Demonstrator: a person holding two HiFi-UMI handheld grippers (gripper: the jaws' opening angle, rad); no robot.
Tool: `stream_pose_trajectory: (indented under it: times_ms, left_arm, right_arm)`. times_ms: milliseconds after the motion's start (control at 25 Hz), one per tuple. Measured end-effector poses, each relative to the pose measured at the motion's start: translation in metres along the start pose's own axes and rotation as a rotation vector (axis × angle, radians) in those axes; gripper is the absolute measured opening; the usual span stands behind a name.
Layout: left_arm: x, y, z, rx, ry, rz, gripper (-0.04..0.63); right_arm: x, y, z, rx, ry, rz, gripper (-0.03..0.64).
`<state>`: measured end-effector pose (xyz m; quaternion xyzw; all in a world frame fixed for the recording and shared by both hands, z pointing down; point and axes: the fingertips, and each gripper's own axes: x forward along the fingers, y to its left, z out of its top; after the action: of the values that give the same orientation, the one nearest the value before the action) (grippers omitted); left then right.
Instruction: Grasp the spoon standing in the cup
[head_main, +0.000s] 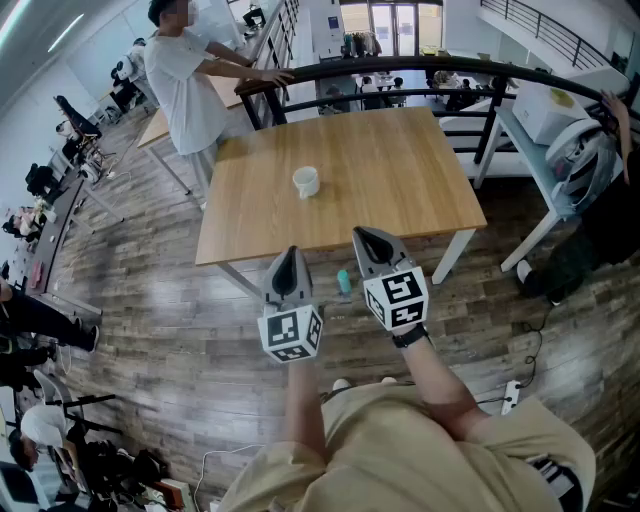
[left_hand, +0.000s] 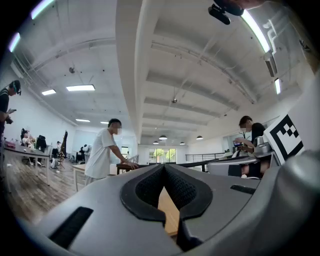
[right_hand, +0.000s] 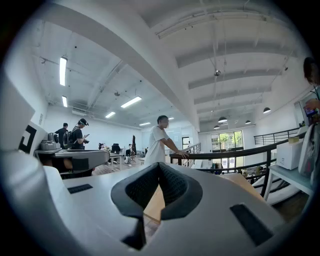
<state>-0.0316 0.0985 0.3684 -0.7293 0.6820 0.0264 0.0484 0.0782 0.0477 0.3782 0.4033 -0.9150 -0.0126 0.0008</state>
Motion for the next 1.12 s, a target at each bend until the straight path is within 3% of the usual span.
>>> stream_pose_trajectory:
  times_ms: [280, 680, 920, 1120]
  left_arm:
    - [-0.001, -0.008, 0.002, 0.007, 0.0, 0.007, 0.012]
    - [0.003, -0.013, -0.023, 0.005, 0.049, 0.025, 0.012]
    - [0.051, 0.008, -0.033, -0.008, 0.036, 0.014, 0.012]
    - [0.114, 0.04, -0.013, -0.006, -0.016, -0.014, 0.012]
  right_arm:
    - [-0.003, -0.01, 0.002, 0.042, -0.013, -0.015, 0.015]
    - [0.001, -0.022, -0.033, 0.092, 0.055, -0.02, 0.015]
    - [0.046, -0.043, -0.041, 0.089, 0.07, -0.035, 0.015]
    - [0.105, -0.059, -0.016, 0.049, 0.034, -0.043, 0.015]
